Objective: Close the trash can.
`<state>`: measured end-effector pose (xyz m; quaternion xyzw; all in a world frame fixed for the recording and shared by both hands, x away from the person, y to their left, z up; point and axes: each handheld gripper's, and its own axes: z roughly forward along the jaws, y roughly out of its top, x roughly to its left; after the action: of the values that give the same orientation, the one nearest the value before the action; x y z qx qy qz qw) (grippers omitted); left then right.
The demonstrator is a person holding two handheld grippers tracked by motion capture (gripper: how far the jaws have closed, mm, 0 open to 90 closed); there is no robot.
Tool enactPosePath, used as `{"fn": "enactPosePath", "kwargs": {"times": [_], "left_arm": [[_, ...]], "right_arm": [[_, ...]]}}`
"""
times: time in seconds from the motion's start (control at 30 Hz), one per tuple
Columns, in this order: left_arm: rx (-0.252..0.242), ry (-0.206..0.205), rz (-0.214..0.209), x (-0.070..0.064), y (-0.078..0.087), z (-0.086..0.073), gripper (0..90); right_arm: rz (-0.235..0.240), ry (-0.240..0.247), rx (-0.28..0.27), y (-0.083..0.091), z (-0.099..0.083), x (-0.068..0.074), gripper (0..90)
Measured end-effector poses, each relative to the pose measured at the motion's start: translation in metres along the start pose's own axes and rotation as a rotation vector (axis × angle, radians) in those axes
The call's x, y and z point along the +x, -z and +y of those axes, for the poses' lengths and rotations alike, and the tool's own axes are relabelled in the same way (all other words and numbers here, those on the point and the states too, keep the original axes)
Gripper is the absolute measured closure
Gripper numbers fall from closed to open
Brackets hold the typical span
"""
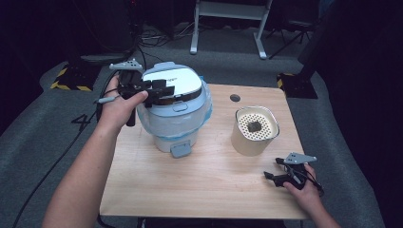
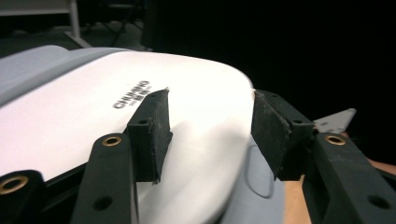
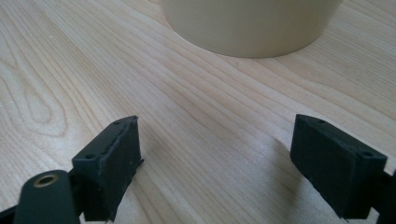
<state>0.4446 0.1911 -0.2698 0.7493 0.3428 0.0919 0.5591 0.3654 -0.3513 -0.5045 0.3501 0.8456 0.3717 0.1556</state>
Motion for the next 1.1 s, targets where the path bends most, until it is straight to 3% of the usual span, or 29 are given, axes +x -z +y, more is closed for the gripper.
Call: {"fn": "enactPosePath", "kwargs": {"times": [0.07, 0.1, 0.13, 0.27, 0.33, 0.47, 0.8, 1.1], "left_arm": [[0.013, -0.028, 0.04, 0.0, -0.002, 0.0, 46.9], [0.013, -0.028, 0.04, 0.0, -0.002, 0.0, 46.8], [0.031, -0.053, 0.072, -0.001, -0.004, -0.001, 46.6], [0.064, -0.082, 0.098, -0.003, -0.006, -0.002, 46.6], [0.094, -0.119, 0.134, -0.007, -0.01, -0.003, 46.6], [0.1, -0.164, 0.178, -0.012, -0.014, -0.004, 46.4], [0.062, -0.166, 0.194, -0.011, -0.022, -0.007, 44.5], [0.079, -0.178, 0.21, -0.014, -0.024, -0.005, 45.0]], "right_arm": [[0.0, 0.0, 0.0, 0.0, 0.0, 0.0, 16.2], [0.0, 0.0, 0.0, 0.0, 0.0, 0.0, 16.2], [0.0, 0.0, 0.0, 0.0, 0.0, 0.0, 16.2], [0.0, 0.0, 0.0, 0.0, 0.0, 0.0, 16.2], [0.0, 0.0, 0.0, 0.0, 0.0, 0.0, 16.2], [0.0, 0.0, 0.0, 0.0, 0.0, 0.0, 16.2], [0.0, 0.0, 0.0, 0.0, 0.0, 0.0, 16.2], [0.0, 0.0, 0.0, 0.0, 0.0, 0.0, 16.2]]}}
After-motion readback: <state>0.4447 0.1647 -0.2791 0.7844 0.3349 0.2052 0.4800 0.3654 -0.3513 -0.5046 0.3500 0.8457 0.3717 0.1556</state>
